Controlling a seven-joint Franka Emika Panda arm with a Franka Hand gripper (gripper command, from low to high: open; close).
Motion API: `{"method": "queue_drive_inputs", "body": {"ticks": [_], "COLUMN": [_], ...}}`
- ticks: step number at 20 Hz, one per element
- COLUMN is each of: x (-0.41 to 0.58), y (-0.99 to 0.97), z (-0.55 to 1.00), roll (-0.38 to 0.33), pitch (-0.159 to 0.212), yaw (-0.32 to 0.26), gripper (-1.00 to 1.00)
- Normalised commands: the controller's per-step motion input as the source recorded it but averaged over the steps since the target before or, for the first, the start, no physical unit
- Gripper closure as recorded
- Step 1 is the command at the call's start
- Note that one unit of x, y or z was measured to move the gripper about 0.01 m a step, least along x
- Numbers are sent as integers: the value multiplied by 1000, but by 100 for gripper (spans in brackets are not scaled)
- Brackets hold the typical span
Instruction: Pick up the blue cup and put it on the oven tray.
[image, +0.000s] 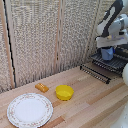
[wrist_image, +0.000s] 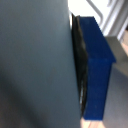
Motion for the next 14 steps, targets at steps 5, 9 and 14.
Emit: {"method": "queue_drive_inputs", "body": {"ticks": [5, 9, 14], "x": [263, 101, 0], "y": [-147, -83, -78], "z": [-11, 391, 595], "roll": [0, 0, -17], "pitch": [4, 1, 0], "yaw": [7, -8, -7], "gripper": [-100, -100, -100]}}
